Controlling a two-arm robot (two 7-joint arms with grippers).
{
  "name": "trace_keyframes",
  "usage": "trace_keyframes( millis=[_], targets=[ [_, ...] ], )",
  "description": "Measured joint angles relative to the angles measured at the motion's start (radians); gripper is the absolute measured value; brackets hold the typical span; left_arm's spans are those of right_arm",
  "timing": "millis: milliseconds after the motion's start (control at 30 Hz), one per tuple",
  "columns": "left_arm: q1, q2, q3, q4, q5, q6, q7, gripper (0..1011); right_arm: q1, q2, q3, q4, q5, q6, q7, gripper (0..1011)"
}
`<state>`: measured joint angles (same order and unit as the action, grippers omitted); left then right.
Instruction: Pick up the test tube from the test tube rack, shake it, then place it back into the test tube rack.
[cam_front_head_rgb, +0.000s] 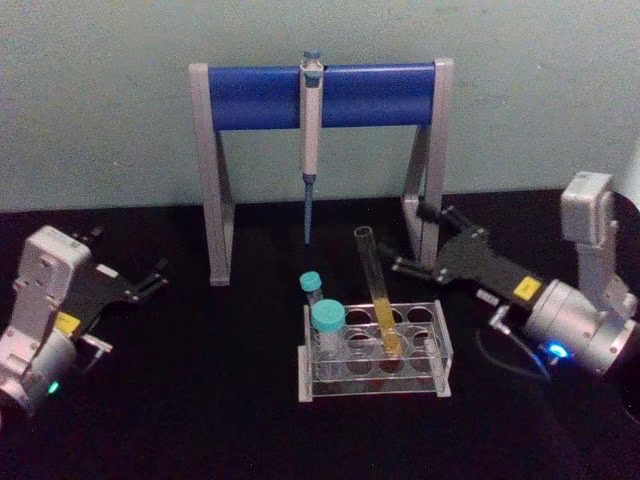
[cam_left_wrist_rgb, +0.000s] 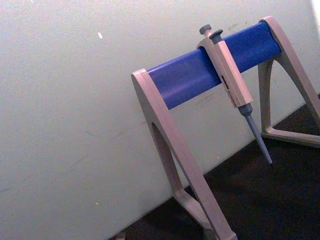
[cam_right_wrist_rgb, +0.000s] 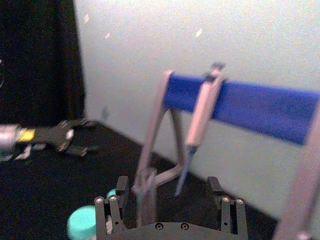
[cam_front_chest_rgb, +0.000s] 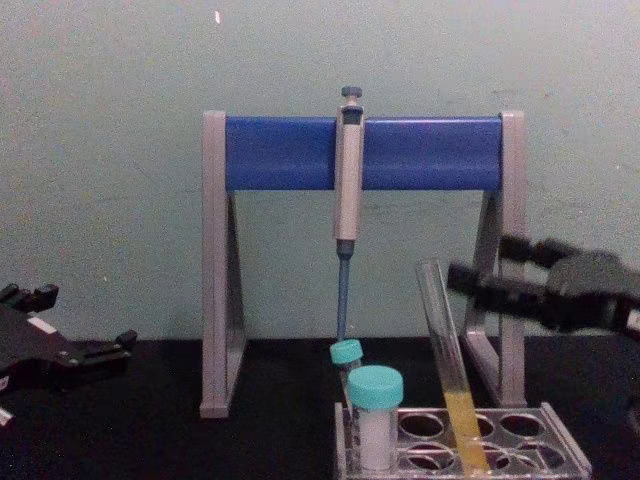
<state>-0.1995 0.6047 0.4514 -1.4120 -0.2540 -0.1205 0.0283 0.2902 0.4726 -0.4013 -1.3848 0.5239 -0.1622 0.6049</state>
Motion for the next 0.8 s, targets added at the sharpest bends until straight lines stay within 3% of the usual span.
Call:
trace_keyframes(
  millis=[67,167,267,300,467,633,800],
  targets=[
    [0.000,0.000,0.000,0.000,0.000,0.000,0.000,1001,-0.012,-0.003,0.019,-0.017,-0.001,-0.011,-0.032,1000],
    [0.000,0.000,0.000,0.000,0.000,0.000,0.000,1001,-0.045,-0.020,0.071,-0.062,-0.032,-0.010,-0.155,1000],
    [0.000,0.000,0.000,0.000,0.000,0.000,0.000,1001,-0.058,-0.032,0.093,-0.081,-0.069,0.012,-0.250,1000],
    [0.000,0.000,0.000,0.000,0.000,0.000,0.000,1001,-0.065,-0.041,0.104,-0.087,-0.100,0.041,-0.314,1000],
    [0.000,0.000,0.000,0.000,0.000,0.000,0.000,1001,-0.059,-0.066,0.107,-0.065,-0.196,0.156,-0.462,1000],
    [0.000,0.000,0.000,0.000,0.000,0.000,0.000,1001,-0.041,-0.080,0.093,-0.020,-0.249,0.229,-0.508,1000],
    [0.000,0.000,0.000,0.000,0.000,0.000,0.000,1001,-0.029,-0.093,0.085,0.020,-0.280,0.256,-0.518,1000]
  ],
)
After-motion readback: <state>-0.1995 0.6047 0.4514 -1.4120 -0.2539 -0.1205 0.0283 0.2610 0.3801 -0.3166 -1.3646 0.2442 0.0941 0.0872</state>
